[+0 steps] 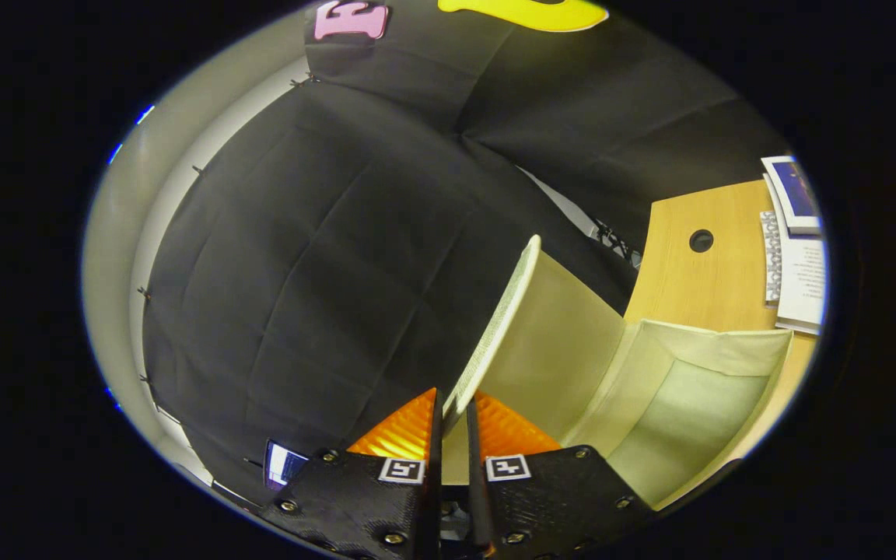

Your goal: Open the storage box then place both shoes into the box .Put the left shoe in first, then the right shoe, with the right side of both shoes facing outward in a uniform manner.

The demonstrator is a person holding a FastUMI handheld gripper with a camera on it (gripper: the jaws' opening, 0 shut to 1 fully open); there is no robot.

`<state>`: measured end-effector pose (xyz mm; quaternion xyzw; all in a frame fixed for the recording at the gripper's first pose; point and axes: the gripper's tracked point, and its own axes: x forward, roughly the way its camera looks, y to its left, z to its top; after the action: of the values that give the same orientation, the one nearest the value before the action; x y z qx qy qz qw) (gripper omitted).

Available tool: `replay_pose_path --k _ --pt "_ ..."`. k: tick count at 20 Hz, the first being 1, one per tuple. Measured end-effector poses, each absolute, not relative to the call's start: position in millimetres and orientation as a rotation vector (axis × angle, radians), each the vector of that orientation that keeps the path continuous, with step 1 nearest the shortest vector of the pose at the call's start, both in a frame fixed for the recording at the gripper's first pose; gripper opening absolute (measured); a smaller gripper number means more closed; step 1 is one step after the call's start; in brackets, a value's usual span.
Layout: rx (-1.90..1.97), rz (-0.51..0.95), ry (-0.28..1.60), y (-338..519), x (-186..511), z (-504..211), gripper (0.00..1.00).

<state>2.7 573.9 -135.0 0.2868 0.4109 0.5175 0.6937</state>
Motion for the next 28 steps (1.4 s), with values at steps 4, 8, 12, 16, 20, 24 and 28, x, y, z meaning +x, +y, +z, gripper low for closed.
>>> replay_pose_path --k 4,8,12,16,20,24,28 --pt "0.583 1.17 0.848 574 9 -120 0.59" --pt "0.56 1.16 0.808 568 12 -107 0.96" --pt "0.51 1.105 0.739 532 20 -103 0.96" --pt "0.411 0.999 0.597 468 29 -96 0.96" --pt "0.368 0.92 0.538 410 21 -92 0.96" --pt "0.349 0.821 0.496 350 17 -97 0.96" --pt "0.326 0.708 0.49 294 15 -116 0.96"
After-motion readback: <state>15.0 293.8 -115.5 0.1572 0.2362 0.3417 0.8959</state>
